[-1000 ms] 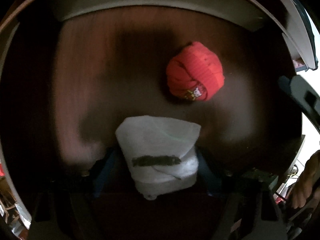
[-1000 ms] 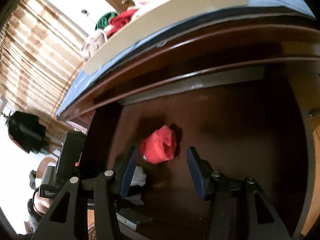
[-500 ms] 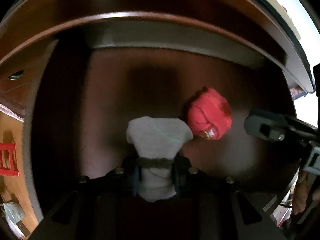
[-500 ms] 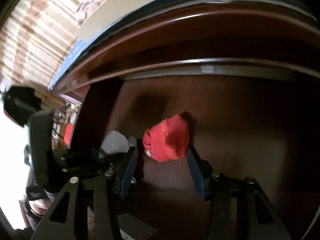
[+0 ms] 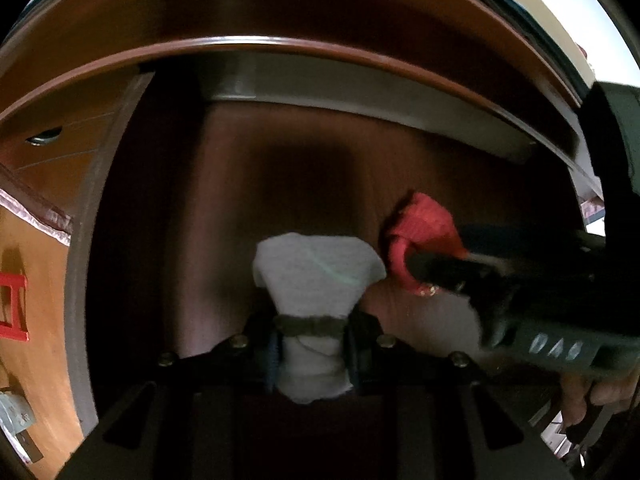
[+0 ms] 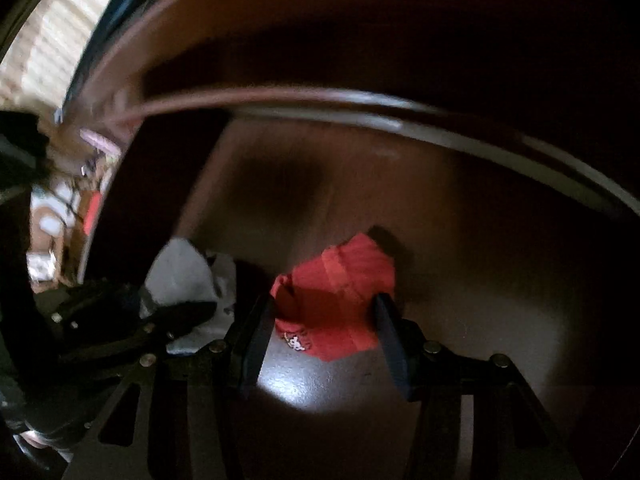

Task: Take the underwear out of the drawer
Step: 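Grasp the white underwear with the left tool while the right tool grasps the red item, then lift the white underwear and red item out of the drawer toward the tray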

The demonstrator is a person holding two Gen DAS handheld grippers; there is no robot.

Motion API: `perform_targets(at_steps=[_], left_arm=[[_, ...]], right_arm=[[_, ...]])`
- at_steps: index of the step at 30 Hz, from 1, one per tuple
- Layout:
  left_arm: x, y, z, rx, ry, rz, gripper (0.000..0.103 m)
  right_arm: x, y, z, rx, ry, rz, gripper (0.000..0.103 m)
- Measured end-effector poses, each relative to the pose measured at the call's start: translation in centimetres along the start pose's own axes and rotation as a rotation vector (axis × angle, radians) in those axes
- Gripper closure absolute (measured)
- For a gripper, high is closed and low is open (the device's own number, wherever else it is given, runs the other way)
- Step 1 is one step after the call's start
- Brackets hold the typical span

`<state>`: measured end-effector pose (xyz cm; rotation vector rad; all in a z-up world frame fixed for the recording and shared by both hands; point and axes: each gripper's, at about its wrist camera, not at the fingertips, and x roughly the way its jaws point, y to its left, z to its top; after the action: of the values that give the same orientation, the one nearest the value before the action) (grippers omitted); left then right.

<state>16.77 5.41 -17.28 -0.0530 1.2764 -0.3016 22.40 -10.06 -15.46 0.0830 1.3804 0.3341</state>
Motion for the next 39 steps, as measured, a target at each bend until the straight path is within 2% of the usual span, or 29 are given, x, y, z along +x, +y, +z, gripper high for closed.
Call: perform_targets(at_steps=[7,10,12,15,17,19,23,26,27,32,34,39], left_arm=[[-0.8,0.0,-0.7,-0.002,-0.015,0.013,0.079],[-0.6,-0.1,0.2,-0.005,-0.014,0.01,0.079],[-0.6,-0.1,0.2,0.0,-0.017,0.017,0.079],[0.1,-0.5,0.2,0.003,-0.028,0.025,0.079],[-0.1,-0.7,0.0,-0.001,-0.041,0.032,0.079],[-0.4,-0.8,-0.3,-0.006,-0.057,0.042,0.079],[-1.0,-1.6,-1.1,-0.01,-0.108,0.076,0.079],[-1.4,-2.4,-1.6,-0.011,-0.146,0.118,0.079],[-3.2,-2.0,-1.0,-0.004,-0.157,0.128,0.079],[-2.8,-4.3,-2.0,0.009,-0.165,0.121,0.079],[-2.8,-5.4,-2.3,0.034,-0.156,0.112,0.079],[-4.0,-8.8,-3.0,0.099,-0.205,0.112,0.079]], right_arm=[[1.0,1.1,-0.2,-0.055,0.06,-0.063,0.049],[1.4,1.8,-0.2,-0.101,0.081,-0.095,0.049],[1.5,2.0,-0.4,-0.135,0.09,-0.116,0.054],[0.9,1.7,-1.0,-0.129,0.072,-0.111,0.068],[0.1,0.8,-1.4,-0.081,0.04,-0.084,0.075],[-1.1,-0.2,-2.4,-0.03,-0.011,-0.075,0.076],[-4.5,-2.5,-5.1,0.107,-0.179,-0.008,0.076],[-6.7,-3.0,-6.4,0.128,-0.292,-0.017,0.076],[-7.5,-3.2,-7.1,0.148,-0.323,-0.011,0.076],[-9.3,-3.8,-9.9,0.196,-0.403,-0.02,0.076],[-8.9,-3.7,-8.7,0.208,-0.423,-0.028,0.076],[-9.9,-3.0,-10.6,0.218,-0.473,-0.063,0.076]])
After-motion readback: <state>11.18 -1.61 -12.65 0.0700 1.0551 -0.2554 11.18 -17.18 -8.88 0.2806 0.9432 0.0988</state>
